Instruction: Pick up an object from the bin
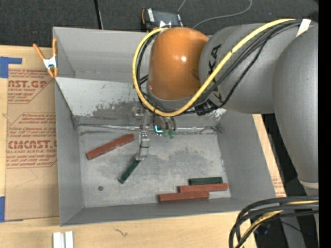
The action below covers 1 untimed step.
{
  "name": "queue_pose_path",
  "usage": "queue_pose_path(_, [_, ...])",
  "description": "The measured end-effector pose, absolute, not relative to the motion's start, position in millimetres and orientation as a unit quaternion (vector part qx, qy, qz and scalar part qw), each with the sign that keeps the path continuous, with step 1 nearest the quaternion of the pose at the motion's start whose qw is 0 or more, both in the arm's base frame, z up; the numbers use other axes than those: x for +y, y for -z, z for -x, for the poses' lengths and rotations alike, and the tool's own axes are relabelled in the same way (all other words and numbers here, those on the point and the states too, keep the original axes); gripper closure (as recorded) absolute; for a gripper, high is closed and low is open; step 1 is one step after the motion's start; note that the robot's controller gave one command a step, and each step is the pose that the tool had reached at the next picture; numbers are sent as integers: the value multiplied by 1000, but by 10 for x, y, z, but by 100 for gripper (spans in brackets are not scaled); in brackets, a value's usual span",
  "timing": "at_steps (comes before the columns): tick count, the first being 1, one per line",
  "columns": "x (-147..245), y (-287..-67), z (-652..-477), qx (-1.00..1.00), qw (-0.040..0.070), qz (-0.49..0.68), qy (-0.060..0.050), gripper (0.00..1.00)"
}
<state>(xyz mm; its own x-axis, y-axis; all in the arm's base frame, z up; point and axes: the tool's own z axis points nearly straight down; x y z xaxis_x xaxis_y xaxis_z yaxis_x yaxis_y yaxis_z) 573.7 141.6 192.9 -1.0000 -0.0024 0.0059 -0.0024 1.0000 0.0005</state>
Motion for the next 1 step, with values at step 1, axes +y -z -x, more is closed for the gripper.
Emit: queue_pose_path(1, [1804,-709,-5893,-983,1,-183,1,0])
